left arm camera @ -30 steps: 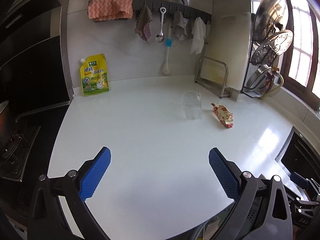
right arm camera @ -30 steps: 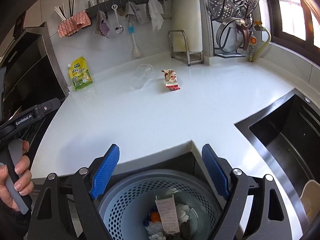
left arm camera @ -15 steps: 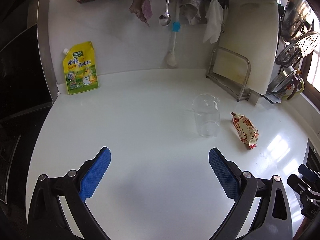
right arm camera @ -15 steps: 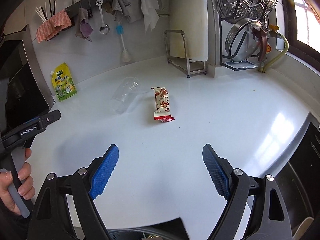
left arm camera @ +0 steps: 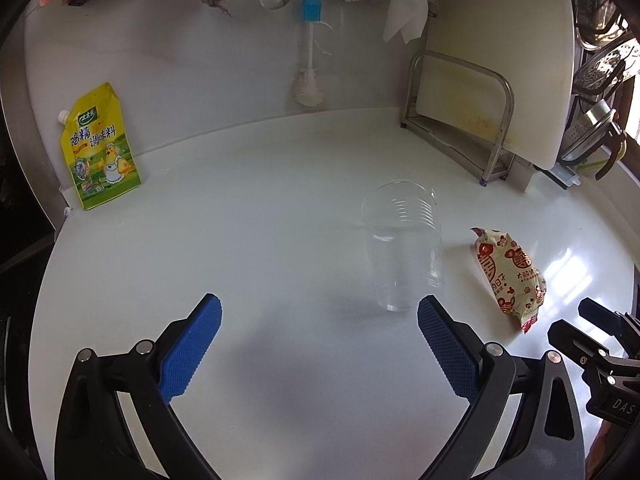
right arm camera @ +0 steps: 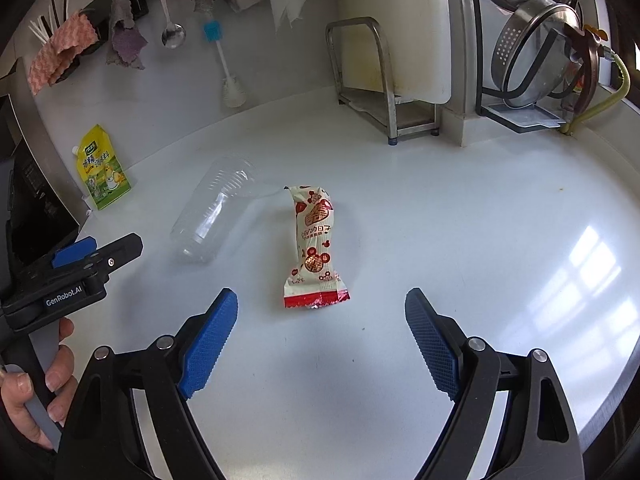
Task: Collect trash
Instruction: 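Close the right tool on the red-white snack wrapper, then grasp the clear plastic cup with the left tool while the right tool holds the wrapper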
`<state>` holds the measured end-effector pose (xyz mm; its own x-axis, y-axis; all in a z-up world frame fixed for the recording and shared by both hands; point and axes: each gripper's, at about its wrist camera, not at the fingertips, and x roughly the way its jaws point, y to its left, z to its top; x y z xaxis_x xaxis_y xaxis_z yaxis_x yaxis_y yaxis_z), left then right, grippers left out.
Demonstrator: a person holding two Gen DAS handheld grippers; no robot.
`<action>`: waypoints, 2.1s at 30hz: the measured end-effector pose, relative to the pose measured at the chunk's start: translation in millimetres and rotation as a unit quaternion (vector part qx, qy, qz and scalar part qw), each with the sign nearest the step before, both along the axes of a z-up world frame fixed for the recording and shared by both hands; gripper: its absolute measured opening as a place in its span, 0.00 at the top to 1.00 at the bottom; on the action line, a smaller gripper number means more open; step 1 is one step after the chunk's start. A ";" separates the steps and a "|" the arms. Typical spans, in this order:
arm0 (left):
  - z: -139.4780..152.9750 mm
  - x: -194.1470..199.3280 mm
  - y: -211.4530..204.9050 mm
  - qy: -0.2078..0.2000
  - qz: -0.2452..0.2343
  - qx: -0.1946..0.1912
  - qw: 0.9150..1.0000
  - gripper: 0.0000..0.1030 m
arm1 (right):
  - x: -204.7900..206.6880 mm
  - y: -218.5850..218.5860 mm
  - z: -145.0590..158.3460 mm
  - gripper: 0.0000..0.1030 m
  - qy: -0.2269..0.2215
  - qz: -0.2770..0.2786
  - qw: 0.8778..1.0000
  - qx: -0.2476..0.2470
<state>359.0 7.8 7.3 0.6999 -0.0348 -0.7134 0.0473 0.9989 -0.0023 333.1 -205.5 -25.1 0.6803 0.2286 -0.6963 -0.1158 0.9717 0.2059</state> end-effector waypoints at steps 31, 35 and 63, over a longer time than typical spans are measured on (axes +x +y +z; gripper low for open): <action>-10.4 18.2 -7.1 -0.009 -0.002 0.002 1.000 0.06 | 60.0 17.0 -22.9 0.72 0.047 0.034 0.998 -0.010; -10.4 19.4 -11.7 -0.007 -0.005 -0.002 1.000 0.06 | 55.8 11.5 -17.2 0.72 0.035 0.028 0.999 0.000; -38.2 79.5 -61.1 0.063 -0.016 -0.008 0.998 0.06 | 51.0 -27.2 -9.4 0.72 0.026 0.002 0.998 0.063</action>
